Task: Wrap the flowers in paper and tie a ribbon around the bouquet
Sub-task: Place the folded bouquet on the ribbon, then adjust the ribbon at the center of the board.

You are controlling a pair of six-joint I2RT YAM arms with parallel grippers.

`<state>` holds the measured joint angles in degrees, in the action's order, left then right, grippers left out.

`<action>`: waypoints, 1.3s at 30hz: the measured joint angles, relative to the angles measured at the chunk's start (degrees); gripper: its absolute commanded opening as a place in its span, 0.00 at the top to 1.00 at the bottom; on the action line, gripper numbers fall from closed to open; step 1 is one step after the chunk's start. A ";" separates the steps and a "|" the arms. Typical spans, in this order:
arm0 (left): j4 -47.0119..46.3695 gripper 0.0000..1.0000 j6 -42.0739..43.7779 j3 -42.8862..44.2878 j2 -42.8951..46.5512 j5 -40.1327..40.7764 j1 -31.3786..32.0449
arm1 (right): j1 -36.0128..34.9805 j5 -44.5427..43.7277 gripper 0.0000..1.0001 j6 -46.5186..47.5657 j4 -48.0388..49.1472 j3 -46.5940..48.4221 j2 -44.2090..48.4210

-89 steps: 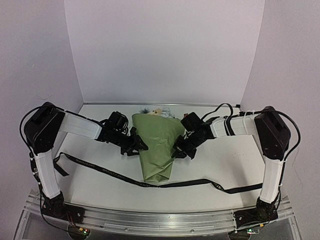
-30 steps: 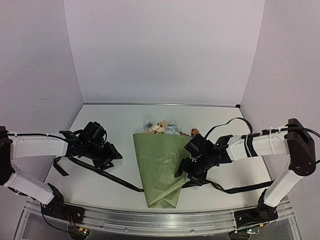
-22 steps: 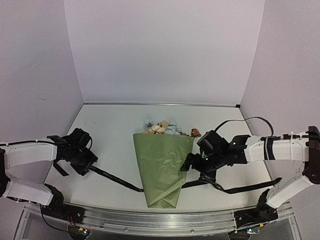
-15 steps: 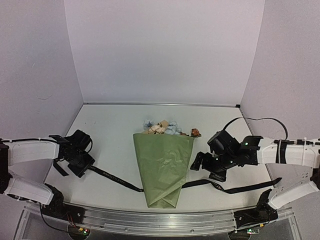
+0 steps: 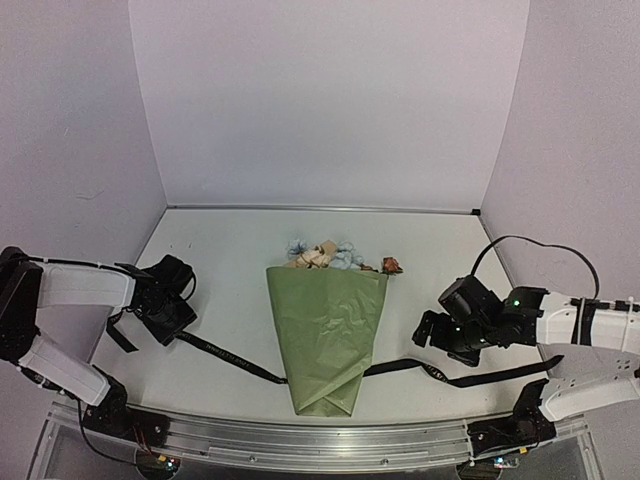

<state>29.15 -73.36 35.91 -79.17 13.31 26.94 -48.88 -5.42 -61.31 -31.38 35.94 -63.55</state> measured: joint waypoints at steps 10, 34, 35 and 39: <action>-1.74 0.70 4.36 0.44 -1.58 -0.42 0.00 | 0.34 -5.85 0.02 -5.09 -7.09 1.23 -0.75; 1.62 0.44 3.06 -0.60 3.62 -3.30 0.00 | 0.25 -5.80 0.06 -3.61 -22.42 3.97 0.62; 2.30 0.44 2.04 -0.85 4.57 -3.35 0.00 | 0.13 -5.08 0.07 -1.26 -21.87 3.83 0.55; 4.56 0.42 -1.86 -2.02 7.41 -3.92 0.00 | -0.03 -1.52 0.07 8.03 -18.87 2.33 0.55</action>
<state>33.70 -75.22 33.89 -71.76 9.39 26.94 -48.90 -6.95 -53.27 -50.25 38.27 -63.00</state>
